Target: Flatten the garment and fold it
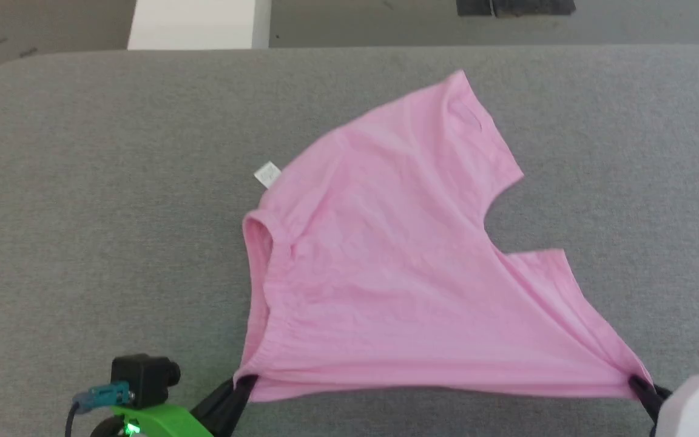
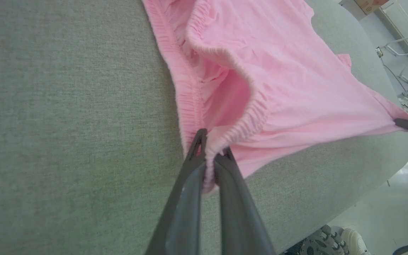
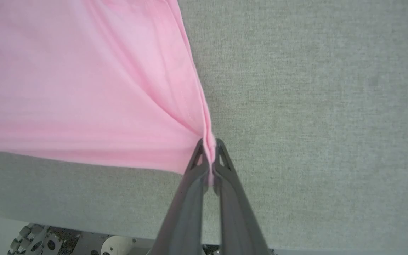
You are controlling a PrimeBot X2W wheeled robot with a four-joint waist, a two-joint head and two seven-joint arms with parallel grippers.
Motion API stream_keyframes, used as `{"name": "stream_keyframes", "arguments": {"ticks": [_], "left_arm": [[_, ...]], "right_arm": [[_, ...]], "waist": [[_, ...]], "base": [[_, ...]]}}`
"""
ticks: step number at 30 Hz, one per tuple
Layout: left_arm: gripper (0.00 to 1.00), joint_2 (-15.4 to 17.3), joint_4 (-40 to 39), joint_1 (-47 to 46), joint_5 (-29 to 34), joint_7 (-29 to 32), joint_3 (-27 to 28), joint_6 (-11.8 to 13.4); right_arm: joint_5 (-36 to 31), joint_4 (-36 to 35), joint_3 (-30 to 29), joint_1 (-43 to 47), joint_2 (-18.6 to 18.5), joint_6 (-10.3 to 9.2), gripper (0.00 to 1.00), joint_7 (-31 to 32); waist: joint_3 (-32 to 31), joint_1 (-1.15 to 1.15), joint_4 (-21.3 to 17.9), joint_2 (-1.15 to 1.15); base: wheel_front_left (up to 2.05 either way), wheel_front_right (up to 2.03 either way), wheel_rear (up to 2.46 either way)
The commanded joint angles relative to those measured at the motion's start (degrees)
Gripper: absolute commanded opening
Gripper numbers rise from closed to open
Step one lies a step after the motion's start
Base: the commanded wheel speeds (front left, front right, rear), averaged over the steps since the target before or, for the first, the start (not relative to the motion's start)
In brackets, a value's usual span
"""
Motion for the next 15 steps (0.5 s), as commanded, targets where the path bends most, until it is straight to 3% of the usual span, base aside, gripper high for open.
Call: {"name": "stream_keyframes", "arguments": {"ticks": [1,4,8,15], "left_arm": [[0.0,1.06,-1.19,1.37,-0.6,0.0,0.83,1.14],[0.0,0.5,-3.99,1.92,-0.29,-0.76,0.87,1.84],[0.0,-1.18,-5.22,-0.56,0.31,-2.09,0.63,1.87],[0.0,-5.28,-0.13,-11.15,3.22,-4.14,-1.41,0.4]], "right_arm": [[-0.68,-1.6,-1.27,1.3,0.16,-0.13,0.0,0.96],[-1.33,-4.63,-1.61,1.69,0.74,-0.13,0.0,1.25],[-3.11,-6.1,0.0,-3.28,-1.09,-0.13,0.0,-0.7],[-4.73,1.15,5.21,-18.87,-7.28,-0.13,0.0,-3.16]], "waist": [[-1.64,0.01,1.44,0.0],[-1.9,0.01,2.03,0.0],[-1.83,0.01,2.61,0.0],[0.93,0.01,4.95,0.0]], "base": [[0.0,0.0,0.0],[0.0,0.0,0.0],[0.0,0.0,0.0],[0.0,0.0,0.0]]}}
